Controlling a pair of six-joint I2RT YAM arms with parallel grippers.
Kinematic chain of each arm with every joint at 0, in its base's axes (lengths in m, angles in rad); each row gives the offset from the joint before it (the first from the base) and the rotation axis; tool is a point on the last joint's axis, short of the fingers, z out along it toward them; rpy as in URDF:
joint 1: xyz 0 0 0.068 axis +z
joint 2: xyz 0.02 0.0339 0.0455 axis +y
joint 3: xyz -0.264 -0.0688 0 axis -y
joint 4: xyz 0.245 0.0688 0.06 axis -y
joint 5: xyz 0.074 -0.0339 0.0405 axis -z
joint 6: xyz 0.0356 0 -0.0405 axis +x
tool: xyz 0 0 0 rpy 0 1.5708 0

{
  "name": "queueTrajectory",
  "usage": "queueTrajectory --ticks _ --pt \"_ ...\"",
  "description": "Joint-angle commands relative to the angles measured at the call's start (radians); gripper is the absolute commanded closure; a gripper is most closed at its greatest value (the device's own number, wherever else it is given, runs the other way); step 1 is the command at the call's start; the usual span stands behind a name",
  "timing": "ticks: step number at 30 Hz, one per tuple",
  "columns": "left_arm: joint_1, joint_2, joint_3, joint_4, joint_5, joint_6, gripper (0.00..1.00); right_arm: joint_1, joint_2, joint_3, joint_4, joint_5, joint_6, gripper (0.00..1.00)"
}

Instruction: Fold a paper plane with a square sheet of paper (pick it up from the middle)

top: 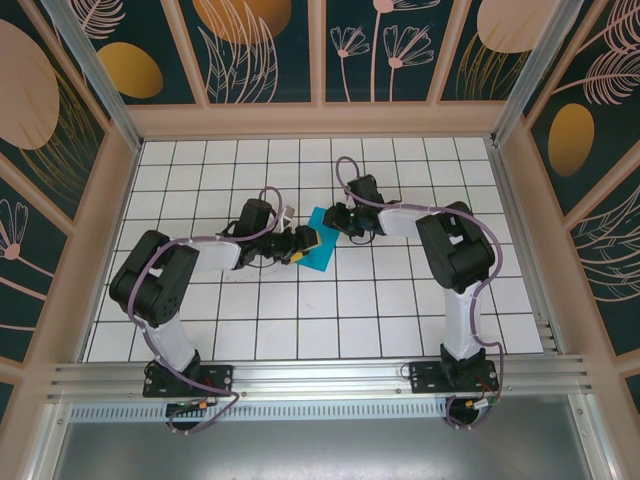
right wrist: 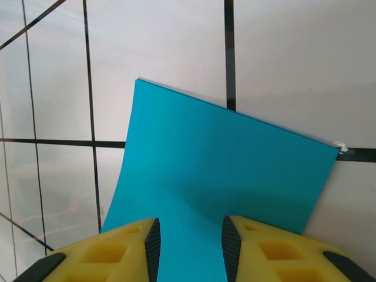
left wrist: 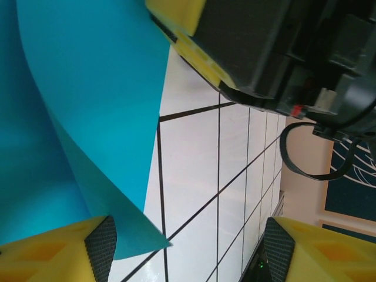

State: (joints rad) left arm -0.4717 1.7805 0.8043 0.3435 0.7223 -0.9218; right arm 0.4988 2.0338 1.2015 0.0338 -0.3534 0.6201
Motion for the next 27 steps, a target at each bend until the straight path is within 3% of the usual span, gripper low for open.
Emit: queueTrajectory --ticks 1,5,14,20,27 --pt "-0.001 0.030 0.024 0.059 0.018 -0.018 0.30 -0.021 -0.003 -0.059 -0.094 -0.084 -0.030 0.63" --pt "-0.001 0.055 0.035 0.090 0.021 -0.030 0.29 -0.055 -0.050 -0.082 -0.024 -0.237 0.003 0.68" --pt "-0.001 0.084 0.046 0.086 0.006 -0.028 0.25 -0.065 -0.148 -0.152 0.016 -0.326 -0.022 0.66" --pt "-0.001 0.083 0.044 0.066 -0.011 -0.023 0.32 -0.042 -0.163 -0.190 0.030 -0.381 -0.066 0.66" --pt "-0.001 0.065 0.041 0.030 -0.040 0.000 0.51 -0.005 -0.115 -0.149 0.032 -0.407 -0.082 0.68"
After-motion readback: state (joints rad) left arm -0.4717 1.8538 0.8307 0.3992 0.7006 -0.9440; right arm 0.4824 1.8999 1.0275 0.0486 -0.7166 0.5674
